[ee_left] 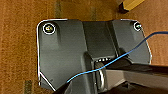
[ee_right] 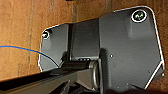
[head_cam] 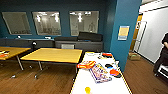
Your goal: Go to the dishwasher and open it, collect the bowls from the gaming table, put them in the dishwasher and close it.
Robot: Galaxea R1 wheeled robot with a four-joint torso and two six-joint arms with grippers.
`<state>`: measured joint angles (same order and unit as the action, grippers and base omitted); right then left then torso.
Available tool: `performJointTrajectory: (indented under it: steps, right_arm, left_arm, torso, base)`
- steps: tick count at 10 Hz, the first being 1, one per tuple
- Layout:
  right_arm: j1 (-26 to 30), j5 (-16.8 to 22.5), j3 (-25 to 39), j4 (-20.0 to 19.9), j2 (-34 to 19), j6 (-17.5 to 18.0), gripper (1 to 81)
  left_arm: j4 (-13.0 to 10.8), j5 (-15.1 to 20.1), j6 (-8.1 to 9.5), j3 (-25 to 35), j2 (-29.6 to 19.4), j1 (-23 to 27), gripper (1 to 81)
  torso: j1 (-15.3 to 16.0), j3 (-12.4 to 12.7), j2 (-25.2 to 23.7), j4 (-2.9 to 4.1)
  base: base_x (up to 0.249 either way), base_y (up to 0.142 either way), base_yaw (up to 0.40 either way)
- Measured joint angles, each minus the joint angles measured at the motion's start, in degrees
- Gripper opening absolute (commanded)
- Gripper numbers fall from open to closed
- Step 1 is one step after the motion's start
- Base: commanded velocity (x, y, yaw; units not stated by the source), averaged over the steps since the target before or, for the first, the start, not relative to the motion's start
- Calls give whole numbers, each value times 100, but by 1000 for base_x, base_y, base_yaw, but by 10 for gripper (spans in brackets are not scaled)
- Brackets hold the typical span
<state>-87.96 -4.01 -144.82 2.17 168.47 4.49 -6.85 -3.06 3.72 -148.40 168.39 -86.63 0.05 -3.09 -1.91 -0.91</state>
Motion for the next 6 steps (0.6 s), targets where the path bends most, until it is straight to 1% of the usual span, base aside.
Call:
performJointTrajectory:
  steps: [4,6]
  right_arm:
    - [-49,43,0,0,0,0,811]
    - [20,18,0,-5,-1,0,811]
  left_arm:
    - [0,17,0,0,-2,-52,811]
    - [0,0,0,0,-2,24,811]
  torso:
    - [0,0,0,0]
    - [6,-2,6,0]
  base:
    - [112,0,0]
    - [0,0,0]
